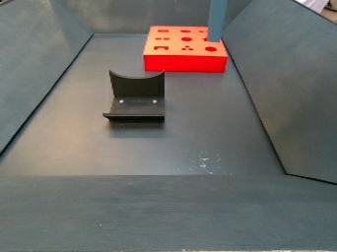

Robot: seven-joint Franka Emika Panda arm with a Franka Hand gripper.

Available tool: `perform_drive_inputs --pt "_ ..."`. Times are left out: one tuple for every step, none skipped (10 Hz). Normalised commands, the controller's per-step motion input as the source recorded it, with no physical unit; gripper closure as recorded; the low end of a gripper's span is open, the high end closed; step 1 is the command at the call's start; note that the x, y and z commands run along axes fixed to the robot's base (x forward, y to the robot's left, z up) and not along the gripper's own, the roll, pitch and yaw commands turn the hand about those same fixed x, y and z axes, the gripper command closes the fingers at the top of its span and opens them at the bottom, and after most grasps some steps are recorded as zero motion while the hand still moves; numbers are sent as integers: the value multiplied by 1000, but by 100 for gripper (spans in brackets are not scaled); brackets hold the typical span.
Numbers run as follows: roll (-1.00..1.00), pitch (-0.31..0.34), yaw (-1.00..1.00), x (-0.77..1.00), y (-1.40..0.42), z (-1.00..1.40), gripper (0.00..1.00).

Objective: Pick up the arch object. Move up. Rotate the arch object. Move to above the board. Insert the arch object.
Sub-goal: Rotate the arch object.

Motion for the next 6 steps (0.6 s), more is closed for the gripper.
perform_drive_inputs --pt "-117 30 304 -9 47 -11 100" --pt "-87 27 211 -1 29 -7 100" --pt "-76 26 681 35 -55 0 100" --pt "-60 23 562 41 -65 6 100" --pt "-47 24 351 38 -45 7 100" --pt "-48 24 228 36 -29 7 100"
